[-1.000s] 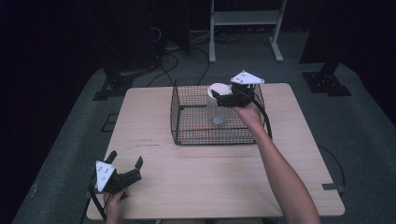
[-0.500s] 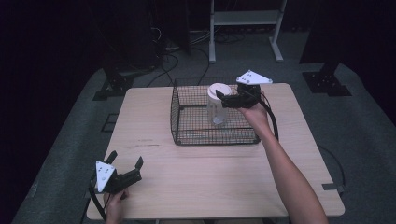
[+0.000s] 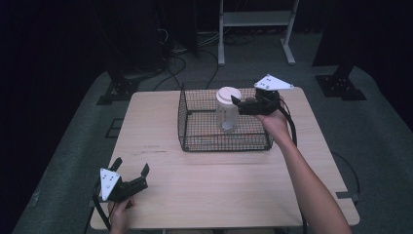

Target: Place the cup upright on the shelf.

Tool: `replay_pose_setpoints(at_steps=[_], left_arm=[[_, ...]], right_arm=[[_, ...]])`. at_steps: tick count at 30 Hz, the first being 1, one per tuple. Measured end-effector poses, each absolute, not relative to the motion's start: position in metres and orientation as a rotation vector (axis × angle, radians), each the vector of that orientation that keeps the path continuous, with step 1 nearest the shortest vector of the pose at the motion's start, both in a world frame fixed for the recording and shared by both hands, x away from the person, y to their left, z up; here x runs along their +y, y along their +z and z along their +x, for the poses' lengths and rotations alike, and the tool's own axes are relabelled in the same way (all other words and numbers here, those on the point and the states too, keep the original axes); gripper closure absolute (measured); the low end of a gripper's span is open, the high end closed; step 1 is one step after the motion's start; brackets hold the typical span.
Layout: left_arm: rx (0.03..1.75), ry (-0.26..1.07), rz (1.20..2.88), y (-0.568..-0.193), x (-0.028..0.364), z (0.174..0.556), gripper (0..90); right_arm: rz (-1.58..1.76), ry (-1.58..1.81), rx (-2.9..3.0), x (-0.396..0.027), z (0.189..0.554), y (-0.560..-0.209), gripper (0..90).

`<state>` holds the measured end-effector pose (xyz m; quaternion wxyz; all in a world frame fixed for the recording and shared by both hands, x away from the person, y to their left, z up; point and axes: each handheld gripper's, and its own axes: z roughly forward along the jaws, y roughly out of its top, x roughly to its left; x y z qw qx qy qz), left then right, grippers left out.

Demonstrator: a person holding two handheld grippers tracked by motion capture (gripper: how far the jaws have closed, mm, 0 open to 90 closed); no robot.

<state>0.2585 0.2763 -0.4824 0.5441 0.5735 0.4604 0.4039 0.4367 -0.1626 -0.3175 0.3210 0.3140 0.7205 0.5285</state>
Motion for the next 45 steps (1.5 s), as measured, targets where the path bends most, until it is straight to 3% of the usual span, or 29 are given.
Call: replay_pose_setpoints(at_steps=[45], left_arm=[[1.094, 0.967, 1.367, -0.483, 0.275, 0.259, 0.0]], right_arm=[[0.815, 1.361, 1.893, -0.216, 0.386, -0.333, 2.1]])
